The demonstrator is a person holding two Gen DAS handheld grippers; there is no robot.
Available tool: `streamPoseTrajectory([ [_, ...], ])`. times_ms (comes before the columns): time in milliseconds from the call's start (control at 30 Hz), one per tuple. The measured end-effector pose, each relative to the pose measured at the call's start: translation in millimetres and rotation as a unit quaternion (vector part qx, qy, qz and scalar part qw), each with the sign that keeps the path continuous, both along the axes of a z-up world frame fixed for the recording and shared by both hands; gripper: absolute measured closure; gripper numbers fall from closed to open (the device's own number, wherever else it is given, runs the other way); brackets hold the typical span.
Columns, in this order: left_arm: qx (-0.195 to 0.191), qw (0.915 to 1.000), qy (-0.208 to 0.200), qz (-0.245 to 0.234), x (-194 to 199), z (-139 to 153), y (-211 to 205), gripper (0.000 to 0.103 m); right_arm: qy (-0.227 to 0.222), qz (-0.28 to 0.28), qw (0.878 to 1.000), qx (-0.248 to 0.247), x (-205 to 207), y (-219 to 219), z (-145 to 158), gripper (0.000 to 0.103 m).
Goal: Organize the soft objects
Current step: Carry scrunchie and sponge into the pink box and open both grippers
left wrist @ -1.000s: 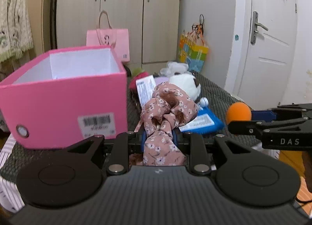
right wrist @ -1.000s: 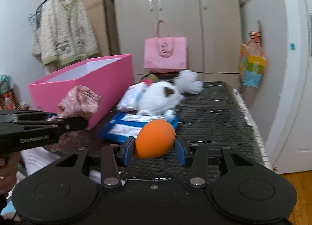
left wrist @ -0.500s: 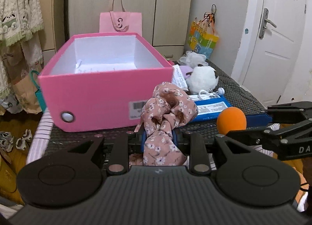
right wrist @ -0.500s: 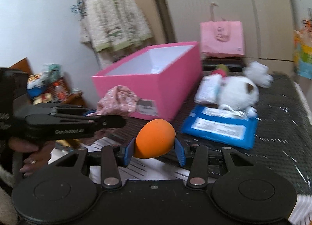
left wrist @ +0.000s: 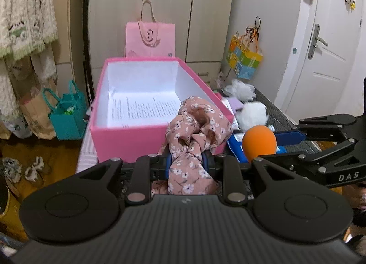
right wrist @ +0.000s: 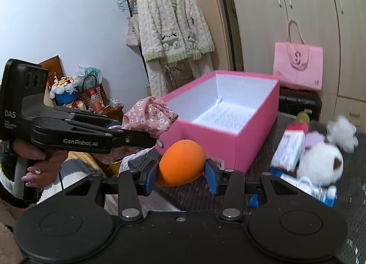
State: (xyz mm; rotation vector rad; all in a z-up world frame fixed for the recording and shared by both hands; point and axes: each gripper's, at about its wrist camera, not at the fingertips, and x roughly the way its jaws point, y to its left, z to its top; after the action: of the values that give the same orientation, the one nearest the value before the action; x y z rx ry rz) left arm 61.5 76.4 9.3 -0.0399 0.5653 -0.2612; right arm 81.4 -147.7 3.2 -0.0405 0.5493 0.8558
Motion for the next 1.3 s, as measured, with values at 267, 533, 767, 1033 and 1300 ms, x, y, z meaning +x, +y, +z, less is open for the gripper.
streamPoseTrajectory([
  [267,-0.008,0.9995,-0.002,-0.030,43,14,5,0.079,-0.036,0.004,0.999,0.000,35,19,25,0.053],
  [533,-0.004,0.9999,-0.004,-0.012,117,30,15,0.079,-0.087,-0.021,0.994,-0.066,98,47,43,0.053],
  [767,-0.029,0.9941,0.105,-0.002,220,21,26,0.078,-0.092,0.010,0.986,-0.138,179,78,39,0.053],
  [1033,-0.060,0.9771,0.197,0.055,305,-22,42,0.078,-0.039,0.050,0.976,-0.206,252,110,11,0.053],
  [1300,-0.041,0.9687,0.233,0.074,334,-56,36,0.078,-0.033,0.073,0.959,-0.271,271,135,-17,0.053],
])
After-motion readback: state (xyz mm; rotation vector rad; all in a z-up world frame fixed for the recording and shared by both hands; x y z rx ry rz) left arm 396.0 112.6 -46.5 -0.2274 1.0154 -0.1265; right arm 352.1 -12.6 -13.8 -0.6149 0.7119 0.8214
